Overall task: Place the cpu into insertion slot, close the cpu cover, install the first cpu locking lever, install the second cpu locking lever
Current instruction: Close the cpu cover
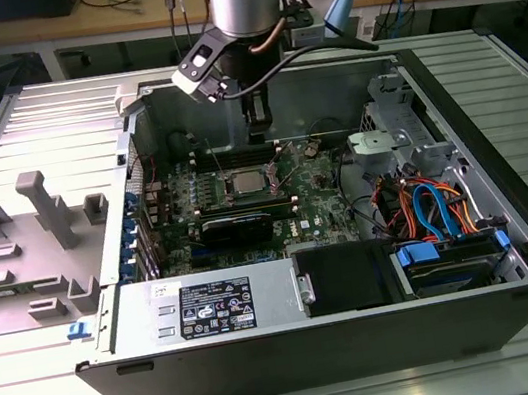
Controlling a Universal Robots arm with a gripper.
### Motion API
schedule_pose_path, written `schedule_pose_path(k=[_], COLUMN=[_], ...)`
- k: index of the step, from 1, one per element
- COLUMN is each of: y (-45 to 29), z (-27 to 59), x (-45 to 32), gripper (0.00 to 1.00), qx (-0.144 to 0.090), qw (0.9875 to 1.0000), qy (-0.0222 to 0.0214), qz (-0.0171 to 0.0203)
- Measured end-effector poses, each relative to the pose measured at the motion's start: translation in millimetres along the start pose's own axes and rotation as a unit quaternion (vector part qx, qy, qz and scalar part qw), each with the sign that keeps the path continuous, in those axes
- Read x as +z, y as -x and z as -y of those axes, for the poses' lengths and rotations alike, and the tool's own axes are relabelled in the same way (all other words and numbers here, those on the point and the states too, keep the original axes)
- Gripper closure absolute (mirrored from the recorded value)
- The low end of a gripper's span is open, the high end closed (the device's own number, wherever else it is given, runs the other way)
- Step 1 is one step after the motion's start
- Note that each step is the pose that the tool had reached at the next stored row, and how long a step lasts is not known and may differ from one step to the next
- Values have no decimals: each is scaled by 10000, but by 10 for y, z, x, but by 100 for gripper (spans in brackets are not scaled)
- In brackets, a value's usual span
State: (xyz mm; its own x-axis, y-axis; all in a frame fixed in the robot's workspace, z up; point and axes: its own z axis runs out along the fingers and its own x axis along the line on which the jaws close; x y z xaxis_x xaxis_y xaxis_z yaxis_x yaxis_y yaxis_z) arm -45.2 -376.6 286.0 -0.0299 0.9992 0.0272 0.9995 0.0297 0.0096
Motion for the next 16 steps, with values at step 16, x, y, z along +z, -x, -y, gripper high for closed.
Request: schedule_pose_path(k=[16], y=[1], z=[-44], x=[0], gripper=[89], qx=[0], qw=[10000], qy=[0], qz=[0])
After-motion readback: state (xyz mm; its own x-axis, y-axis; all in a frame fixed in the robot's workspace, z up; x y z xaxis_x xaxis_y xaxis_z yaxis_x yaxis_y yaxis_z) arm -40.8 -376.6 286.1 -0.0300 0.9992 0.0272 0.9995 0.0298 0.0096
